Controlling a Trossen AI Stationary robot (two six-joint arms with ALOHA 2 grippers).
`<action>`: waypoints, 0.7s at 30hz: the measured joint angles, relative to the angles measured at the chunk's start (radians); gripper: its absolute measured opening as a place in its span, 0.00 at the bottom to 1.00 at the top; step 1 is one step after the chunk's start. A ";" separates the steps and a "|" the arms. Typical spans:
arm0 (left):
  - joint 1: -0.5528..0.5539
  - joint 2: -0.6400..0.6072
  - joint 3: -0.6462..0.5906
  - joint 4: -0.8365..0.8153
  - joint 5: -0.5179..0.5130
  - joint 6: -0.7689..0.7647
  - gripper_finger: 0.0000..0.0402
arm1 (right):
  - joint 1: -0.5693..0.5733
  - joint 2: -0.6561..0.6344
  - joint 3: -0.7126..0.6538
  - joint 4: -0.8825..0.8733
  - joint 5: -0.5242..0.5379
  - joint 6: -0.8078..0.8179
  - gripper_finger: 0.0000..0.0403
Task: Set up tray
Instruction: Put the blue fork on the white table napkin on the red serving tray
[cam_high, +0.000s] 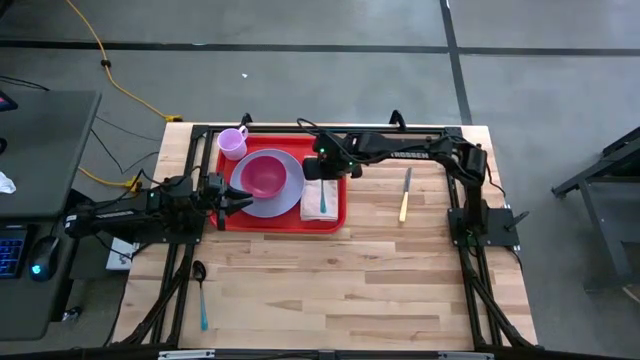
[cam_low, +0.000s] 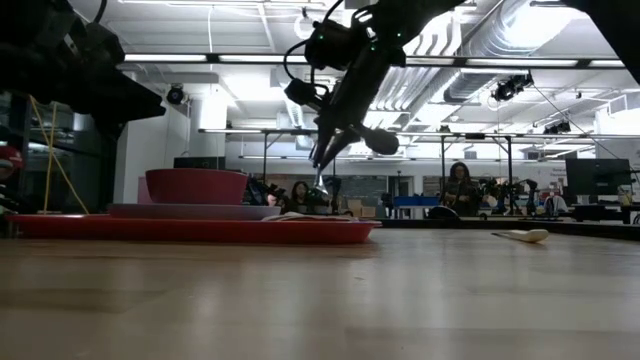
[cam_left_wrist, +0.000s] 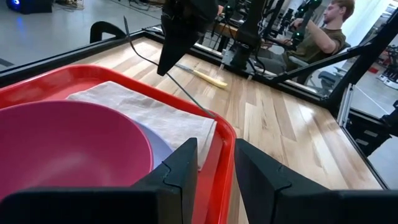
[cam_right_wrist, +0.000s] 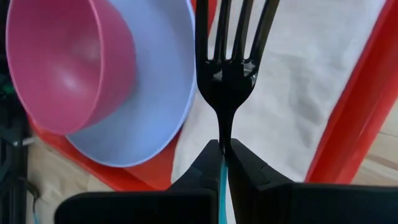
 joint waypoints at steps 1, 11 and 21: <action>0.000 0.000 0.000 0.000 0.000 0.000 0.34 | 0.000 0.002 0.000 0.001 0.006 0.001 0.00; 0.000 0.000 0.000 0.000 0.001 -0.006 0.34 | 0.000 0.081 0.000 0.024 -0.001 0.047 0.00; 0.000 0.000 0.000 0.000 0.027 -0.012 0.34 | -0.008 0.111 0.000 0.021 0.012 0.062 0.00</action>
